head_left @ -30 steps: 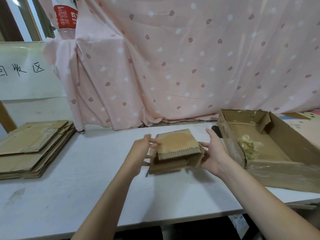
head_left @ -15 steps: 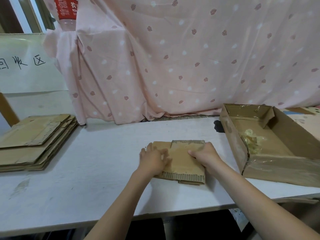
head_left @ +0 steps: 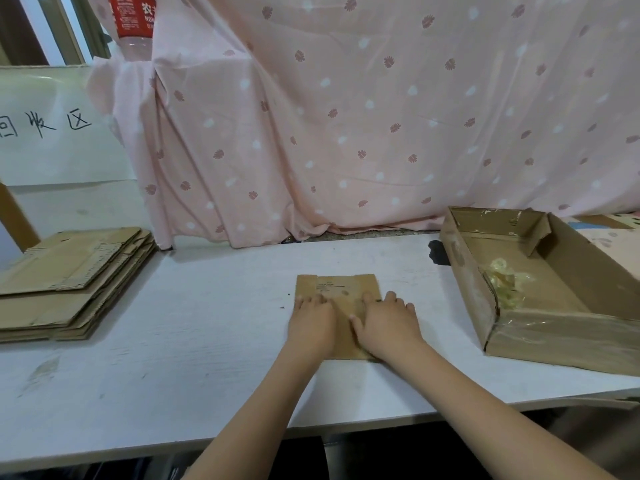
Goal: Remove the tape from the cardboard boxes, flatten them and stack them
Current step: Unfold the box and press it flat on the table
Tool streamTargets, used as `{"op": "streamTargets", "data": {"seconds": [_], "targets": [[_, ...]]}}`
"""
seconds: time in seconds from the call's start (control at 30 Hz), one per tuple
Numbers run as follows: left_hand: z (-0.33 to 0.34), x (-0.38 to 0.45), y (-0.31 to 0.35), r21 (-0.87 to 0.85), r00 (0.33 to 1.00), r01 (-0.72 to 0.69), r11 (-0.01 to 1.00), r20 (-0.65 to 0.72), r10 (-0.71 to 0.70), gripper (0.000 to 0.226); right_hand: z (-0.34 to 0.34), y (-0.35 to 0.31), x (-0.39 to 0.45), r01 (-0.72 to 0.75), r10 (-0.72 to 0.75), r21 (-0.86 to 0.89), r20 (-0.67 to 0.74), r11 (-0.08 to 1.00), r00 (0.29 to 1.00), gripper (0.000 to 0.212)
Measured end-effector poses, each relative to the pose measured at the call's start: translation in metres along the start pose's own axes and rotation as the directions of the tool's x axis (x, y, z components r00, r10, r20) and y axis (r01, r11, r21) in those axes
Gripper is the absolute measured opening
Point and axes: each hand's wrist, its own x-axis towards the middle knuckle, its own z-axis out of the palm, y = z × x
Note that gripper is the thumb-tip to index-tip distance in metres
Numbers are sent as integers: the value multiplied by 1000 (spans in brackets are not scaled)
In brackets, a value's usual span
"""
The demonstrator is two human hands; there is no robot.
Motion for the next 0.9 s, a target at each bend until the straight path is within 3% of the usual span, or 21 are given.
{"op": "streamTargets", "data": {"seconds": [0.07,0.2,0.33,0.5,0.7,0.8,0.9], "targets": [[9,-5,2,-119,998,10,993,61,-2,55,5,-4,1,-20,22,40,-52,999,998,46],[30,-8,-3,-46,999,-31,998,-20,30,86,21,-14,11,81,-84,254,2,964,996,56],[26,-1,-14,-58,990,-60,996,-129,52,84,27,-6,22,167,-177,221,28,961,984,60],[27,-3,-8,-134,999,-3,991,-38,-2,102,33,-3,27,180,-187,192,20,965,982,61],[29,0,-9,-142,999,12,990,-50,-19,103,35,-4,26,144,-144,219,-17,965,989,61],[31,-1,-8,-138,999,20,990,-41,-26,99,30,-6,22,1,-18,238,71,971,997,59],[30,-6,-6,-144,995,82,986,-39,-88,71,27,-11,18,-73,43,240,126,968,991,59]]}}
